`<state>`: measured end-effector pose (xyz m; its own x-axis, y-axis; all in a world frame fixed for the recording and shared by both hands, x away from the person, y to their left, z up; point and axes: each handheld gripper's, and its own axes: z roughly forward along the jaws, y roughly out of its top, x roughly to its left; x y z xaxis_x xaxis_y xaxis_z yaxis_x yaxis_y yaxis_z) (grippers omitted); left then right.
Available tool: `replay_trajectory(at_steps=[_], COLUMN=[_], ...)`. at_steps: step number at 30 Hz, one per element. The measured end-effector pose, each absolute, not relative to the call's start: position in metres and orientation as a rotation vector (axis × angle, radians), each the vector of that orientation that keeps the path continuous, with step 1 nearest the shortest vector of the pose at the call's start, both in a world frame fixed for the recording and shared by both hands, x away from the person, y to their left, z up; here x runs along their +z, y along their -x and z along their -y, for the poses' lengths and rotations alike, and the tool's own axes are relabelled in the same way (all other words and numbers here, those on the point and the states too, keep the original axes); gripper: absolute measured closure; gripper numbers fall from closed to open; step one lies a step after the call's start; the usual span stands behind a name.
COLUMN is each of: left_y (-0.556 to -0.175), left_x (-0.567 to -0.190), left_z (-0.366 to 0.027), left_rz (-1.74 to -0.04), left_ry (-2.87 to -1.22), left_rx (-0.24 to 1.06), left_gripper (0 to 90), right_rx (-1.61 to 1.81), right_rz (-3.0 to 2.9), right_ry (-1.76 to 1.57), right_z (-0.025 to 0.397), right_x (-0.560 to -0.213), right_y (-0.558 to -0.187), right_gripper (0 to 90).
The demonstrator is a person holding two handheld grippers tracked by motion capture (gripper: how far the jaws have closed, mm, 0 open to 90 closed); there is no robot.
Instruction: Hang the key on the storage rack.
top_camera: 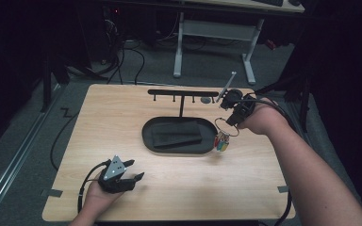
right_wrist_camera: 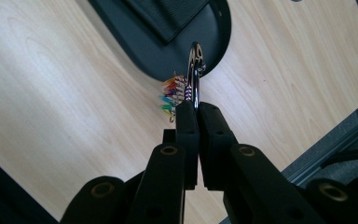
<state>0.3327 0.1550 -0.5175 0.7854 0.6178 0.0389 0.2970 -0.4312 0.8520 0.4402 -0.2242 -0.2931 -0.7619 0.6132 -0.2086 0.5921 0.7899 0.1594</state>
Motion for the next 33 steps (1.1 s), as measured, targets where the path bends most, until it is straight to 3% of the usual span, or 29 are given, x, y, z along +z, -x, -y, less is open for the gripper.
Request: replay_trajectory(at_steps=[33], left_y=[-0.332], left_x=[-0.517], left_z=[-0.159], left_rz=[-0.693], left_ry=[-2.03], left_rx=[0.441], left_gripper=[38.2], right_rx=[0.171], right_rz=[-2.678], right_ry=[-0.994], right_z=[0.209], right_x=[-0.296], right_y=[-0.507], right_gripper=[87.8])
